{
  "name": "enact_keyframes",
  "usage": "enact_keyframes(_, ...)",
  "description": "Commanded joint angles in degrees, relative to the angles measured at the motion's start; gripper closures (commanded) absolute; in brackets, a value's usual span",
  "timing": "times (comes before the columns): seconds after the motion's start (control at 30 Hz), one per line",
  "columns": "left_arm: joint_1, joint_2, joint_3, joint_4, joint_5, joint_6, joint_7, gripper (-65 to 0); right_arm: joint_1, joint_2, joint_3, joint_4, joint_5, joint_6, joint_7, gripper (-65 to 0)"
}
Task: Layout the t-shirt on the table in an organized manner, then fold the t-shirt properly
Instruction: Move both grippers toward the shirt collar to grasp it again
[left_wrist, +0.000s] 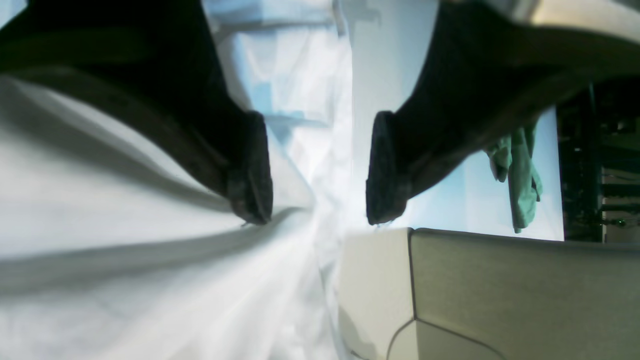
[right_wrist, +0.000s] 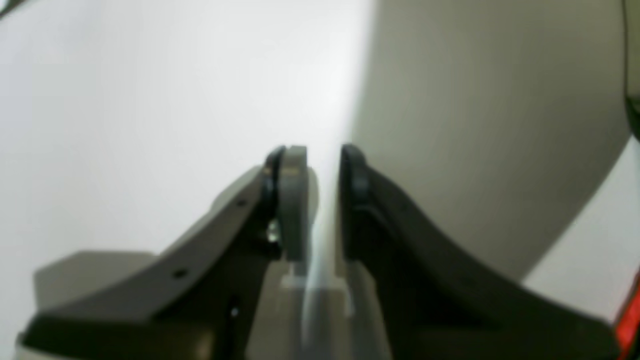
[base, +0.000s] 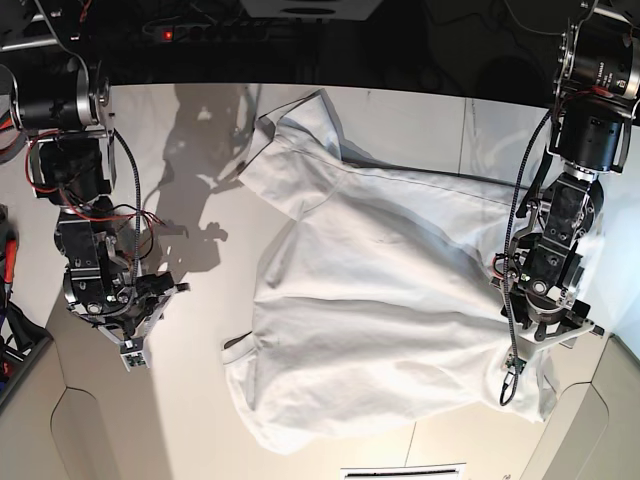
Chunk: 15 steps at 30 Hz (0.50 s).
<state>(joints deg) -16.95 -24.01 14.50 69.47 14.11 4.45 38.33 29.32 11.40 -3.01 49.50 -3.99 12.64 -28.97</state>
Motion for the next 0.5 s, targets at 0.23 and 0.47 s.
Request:
enact_keyframes(0.23, -1.60, -0.74, -0.39, 1.11, -6.25, -3.32, -2.75, -33.2, -18.86, 1.14, 0.15, 27.28, 7.91, 11.04, -0.90, -11.0)
enact_keyframes(0.47, -0.90, -0.74, -0.39, 7.21, -21.51, -16.50, -2.84, -28.5, -31.04, 1.14, 0.13, 45.44, 14.88, 19.19, -8.61, -17.0)
